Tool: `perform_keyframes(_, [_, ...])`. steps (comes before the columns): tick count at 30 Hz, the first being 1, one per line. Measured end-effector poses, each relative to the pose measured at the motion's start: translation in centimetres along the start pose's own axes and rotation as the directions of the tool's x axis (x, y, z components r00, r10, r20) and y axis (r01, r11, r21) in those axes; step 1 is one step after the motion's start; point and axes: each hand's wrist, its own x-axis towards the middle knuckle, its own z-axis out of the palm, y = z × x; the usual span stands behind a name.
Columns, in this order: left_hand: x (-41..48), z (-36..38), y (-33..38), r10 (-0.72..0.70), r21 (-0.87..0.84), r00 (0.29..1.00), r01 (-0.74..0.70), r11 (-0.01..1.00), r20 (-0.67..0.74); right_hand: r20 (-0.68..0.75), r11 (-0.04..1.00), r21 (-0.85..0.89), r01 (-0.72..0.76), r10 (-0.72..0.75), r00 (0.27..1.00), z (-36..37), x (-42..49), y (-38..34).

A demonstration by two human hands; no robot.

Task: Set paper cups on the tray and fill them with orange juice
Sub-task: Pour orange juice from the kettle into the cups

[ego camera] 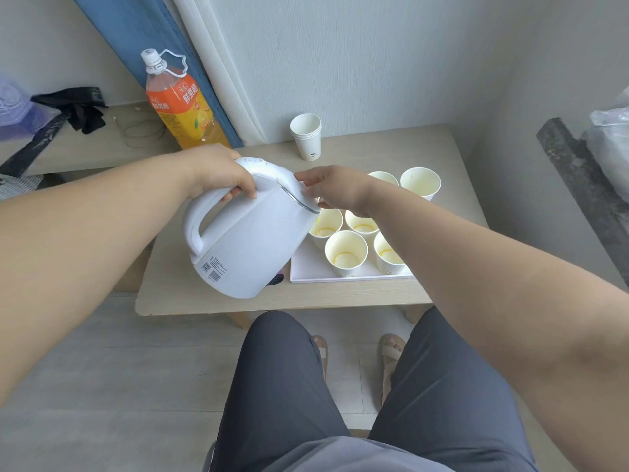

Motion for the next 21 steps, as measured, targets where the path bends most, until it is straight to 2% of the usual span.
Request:
perform_keyframes(16, [0.27,0.17,-0.25,-0.012,0.063,1.000,0.012,0.998,-0.004,0.095,0.983,0.164,-0.081,0.066,0.993,0.76,1.01,0.54])
perform_keyframes(21, [0.11,-0.15,-0.14,0.004,0.098,1.000,-0.003,0.995,-0.012,0.120,0.976,0.206,-0.062,0.038,0.992,0.65,0.88,0.45])
